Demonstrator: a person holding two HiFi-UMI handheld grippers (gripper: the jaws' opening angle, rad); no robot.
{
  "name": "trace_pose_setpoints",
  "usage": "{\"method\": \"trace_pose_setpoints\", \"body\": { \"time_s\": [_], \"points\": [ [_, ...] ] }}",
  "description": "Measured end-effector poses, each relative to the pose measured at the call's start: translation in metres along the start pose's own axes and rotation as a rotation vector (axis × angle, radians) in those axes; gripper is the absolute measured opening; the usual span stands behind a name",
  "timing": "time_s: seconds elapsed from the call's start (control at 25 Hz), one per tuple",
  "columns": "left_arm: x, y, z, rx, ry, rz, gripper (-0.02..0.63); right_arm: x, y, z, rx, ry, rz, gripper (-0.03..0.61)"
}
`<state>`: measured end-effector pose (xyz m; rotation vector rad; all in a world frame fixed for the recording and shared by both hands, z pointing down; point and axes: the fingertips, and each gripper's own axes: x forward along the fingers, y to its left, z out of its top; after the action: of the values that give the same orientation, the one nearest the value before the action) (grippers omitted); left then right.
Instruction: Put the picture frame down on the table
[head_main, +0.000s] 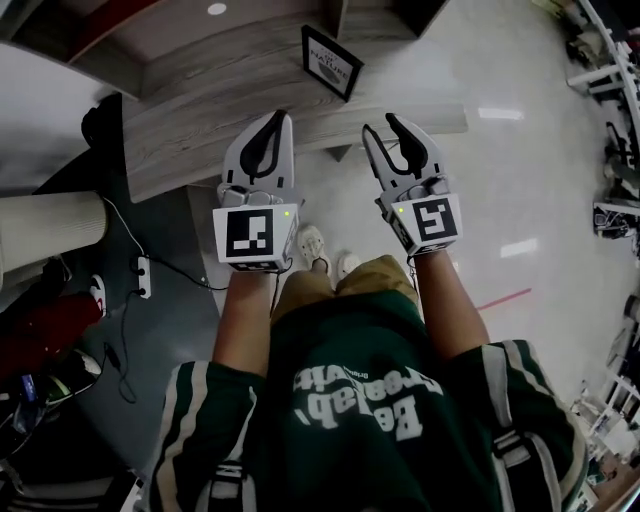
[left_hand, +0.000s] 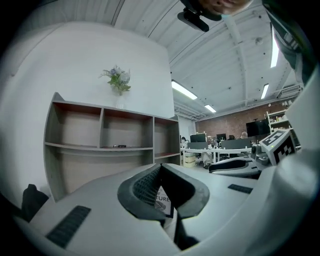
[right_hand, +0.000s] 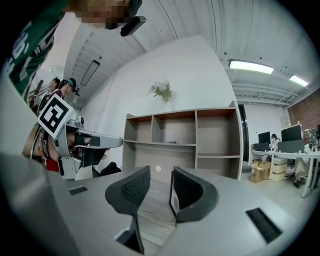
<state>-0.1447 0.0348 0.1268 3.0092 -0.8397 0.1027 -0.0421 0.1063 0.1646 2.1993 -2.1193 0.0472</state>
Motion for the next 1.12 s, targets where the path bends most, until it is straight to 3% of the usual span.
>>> {"method": "trace_pose_setpoints", "body": {
  "time_s": [0.2, 0.4, 0.76, 1.12],
  "points": [
    [-0.031, -0.053, 0.033, 0.013, -0.022, 0.024, 0.018, -0.058, -0.008, 0.018, -0.003, -0.025, 0.028, 0.127],
    [-0.067, -0.106, 0.054, 0.014, -0.059, 0.037, 0.020, -0.117, -0.006, 0.040, -0.009, -0.094, 0.066, 0.044],
    [-0.144, -0.202, 0.073, 0.066, -0.065, 0.062, 0.018, -0.231, 0.006, 0.071, -0.029, -0.157, 0.097, 0.037],
    [-0.198, -0.256, 0.089, 0.106, -0.074, 0.063, 0.018, -0.302, 0.013, 0.086, -0.053, -0.146, 0.083, 0.037]
  ]
}}
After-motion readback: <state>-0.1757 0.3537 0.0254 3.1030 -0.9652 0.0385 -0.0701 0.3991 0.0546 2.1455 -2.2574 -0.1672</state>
